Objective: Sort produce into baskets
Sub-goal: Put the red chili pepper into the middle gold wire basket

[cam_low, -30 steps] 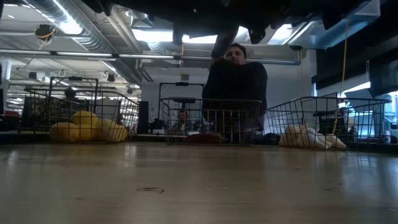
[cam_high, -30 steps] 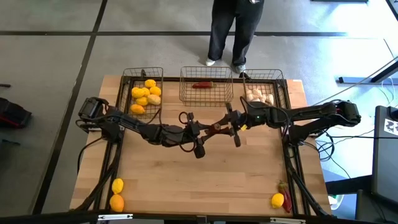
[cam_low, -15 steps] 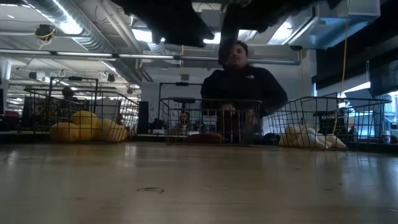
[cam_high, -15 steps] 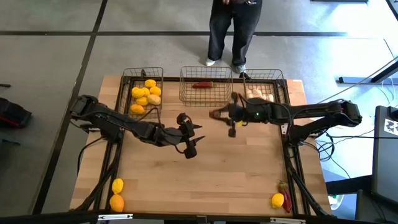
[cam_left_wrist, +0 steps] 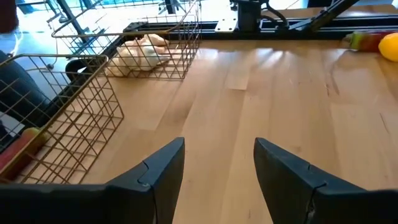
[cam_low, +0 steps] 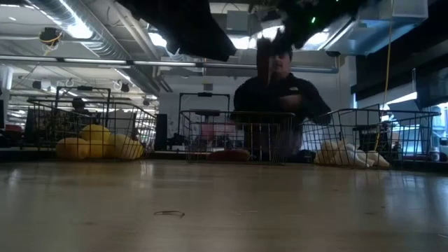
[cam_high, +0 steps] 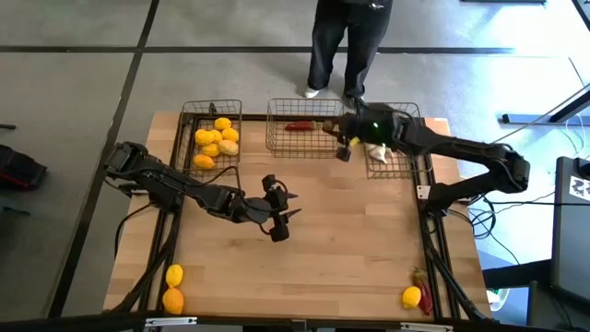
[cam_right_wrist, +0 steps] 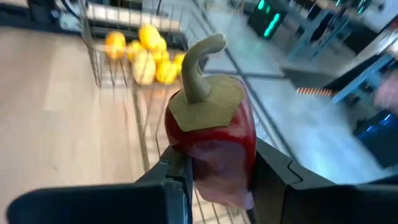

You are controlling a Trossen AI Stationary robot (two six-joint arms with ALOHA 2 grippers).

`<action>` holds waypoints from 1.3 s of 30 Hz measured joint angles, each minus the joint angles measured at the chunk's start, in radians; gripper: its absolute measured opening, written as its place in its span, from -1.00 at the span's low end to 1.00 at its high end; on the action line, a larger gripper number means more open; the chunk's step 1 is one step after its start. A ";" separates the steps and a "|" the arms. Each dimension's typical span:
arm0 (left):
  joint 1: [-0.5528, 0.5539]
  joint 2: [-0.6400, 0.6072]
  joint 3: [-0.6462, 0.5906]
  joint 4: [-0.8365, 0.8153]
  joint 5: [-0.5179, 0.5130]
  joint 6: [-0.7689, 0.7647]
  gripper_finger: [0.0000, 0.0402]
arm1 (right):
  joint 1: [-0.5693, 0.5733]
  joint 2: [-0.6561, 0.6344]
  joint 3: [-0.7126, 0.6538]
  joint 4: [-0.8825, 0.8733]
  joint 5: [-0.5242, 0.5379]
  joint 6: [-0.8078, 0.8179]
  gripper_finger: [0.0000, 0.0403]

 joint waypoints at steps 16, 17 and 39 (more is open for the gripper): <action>0.000 0.000 0.000 0.003 0.000 -0.003 -0.06 | -0.216 0.454 0.297 -0.225 -0.150 0.055 -0.51; 0.000 0.000 0.000 0.004 0.000 -0.003 -0.06 | -0.221 0.474 0.305 -0.227 -0.155 0.057 -0.51; 0.002 0.000 0.000 0.004 0.000 -0.002 -0.06 | -0.217 0.608 0.310 -0.217 -0.150 0.057 -0.28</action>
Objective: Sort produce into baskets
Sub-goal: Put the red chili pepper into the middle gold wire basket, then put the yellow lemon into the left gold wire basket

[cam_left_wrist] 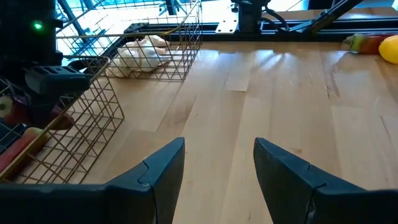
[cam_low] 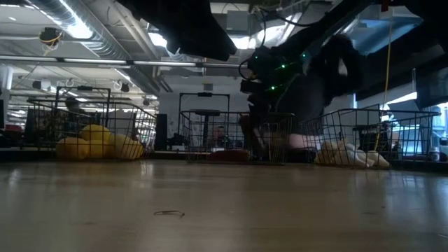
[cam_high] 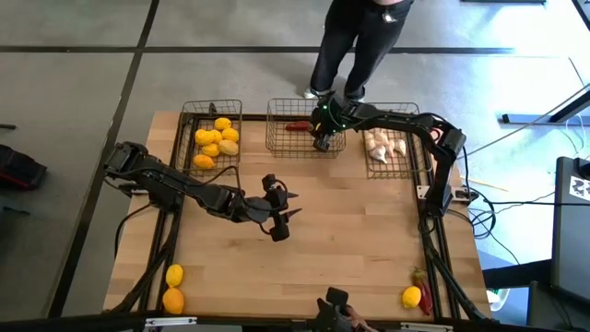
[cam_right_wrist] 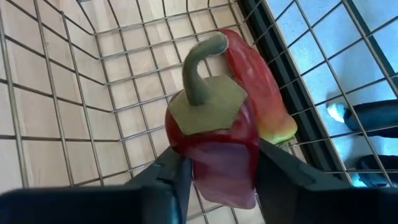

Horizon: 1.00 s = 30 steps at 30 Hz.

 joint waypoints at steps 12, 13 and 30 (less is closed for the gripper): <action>0.000 0.000 0.000 0.000 0.000 0.003 -0.06 | 0.000 -0.016 -0.002 -0.002 0.004 0.000 0.26; 0.000 0.000 0.000 0.000 0.000 0.003 -0.06 | 0.000 -0.025 -0.003 -0.002 0.004 0.000 0.27; 0.005 0.000 0.000 0.000 0.000 0.002 -0.06 | 0.081 -0.226 -0.002 0.000 -0.004 0.001 0.27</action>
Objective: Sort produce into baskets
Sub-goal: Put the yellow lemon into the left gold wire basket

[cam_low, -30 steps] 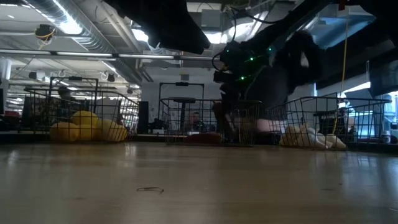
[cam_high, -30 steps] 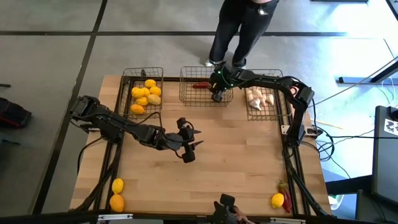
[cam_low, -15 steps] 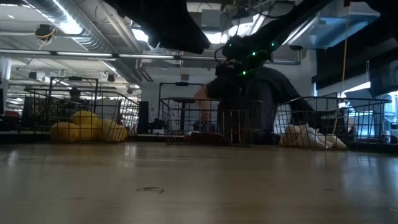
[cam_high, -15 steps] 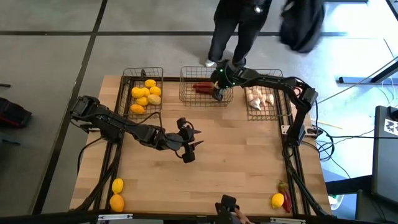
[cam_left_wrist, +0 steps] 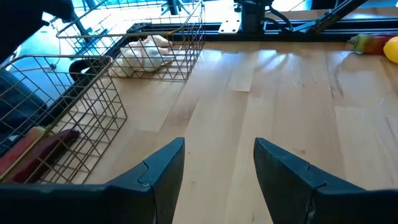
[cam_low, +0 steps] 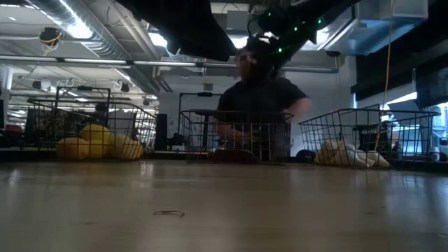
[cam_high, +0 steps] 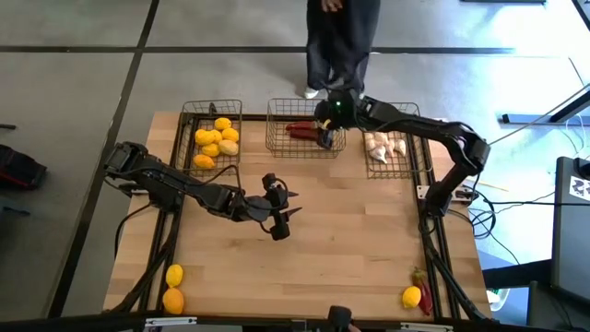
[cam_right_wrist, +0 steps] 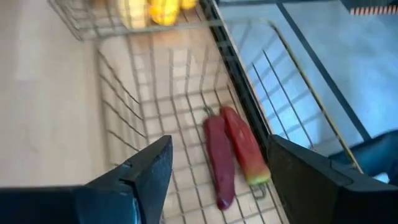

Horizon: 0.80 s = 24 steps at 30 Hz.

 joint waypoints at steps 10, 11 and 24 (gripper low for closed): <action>-0.001 0.000 0.000 0.000 0.000 0.000 -0.06 | 0.067 -0.059 0.000 -0.027 0.025 -0.006 0.27; -0.001 0.000 0.000 0.000 0.000 0.000 -0.06 | 0.073 -0.065 0.000 -0.031 0.026 -0.006 0.27; -0.001 0.000 0.000 -0.026 0.000 -0.005 -0.06 | 0.151 -0.147 0.000 -0.136 0.027 -0.006 0.27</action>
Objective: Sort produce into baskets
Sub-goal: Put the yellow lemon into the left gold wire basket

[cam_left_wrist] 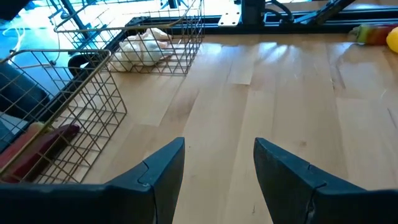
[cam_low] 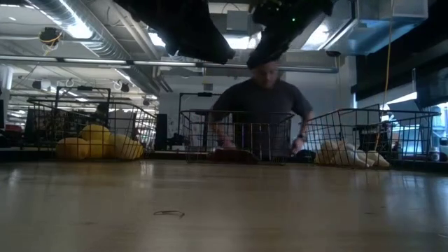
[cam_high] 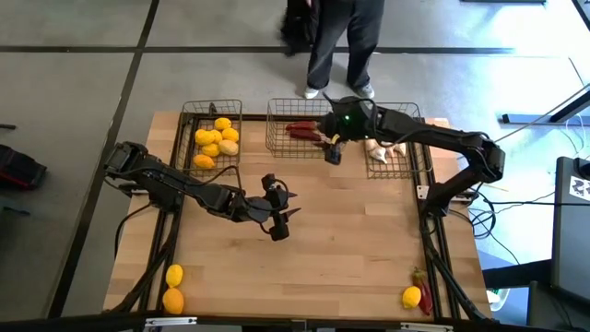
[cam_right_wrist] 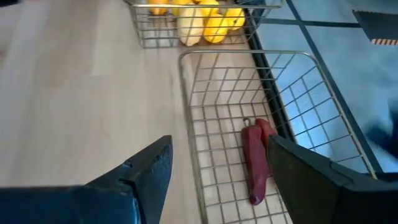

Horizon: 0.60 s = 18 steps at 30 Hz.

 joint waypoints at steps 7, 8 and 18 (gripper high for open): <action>0.000 0.000 0.000 0.001 0.000 -0.003 -0.06 | 0.068 -0.046 0.000 -0.102 0.008 0.031 0.27; 0.000 0.000 0.000 0.001 0.000 -0.003 -0.06 | 0.080 -0.049 0.000 -0.119 0.008 0.034 0.27; 0.000 0.000 0.000 0.002 0.000 -0.003 -0.06 | 0.190 -0.070 -0.010 -0.268 0.107 0.098 0.27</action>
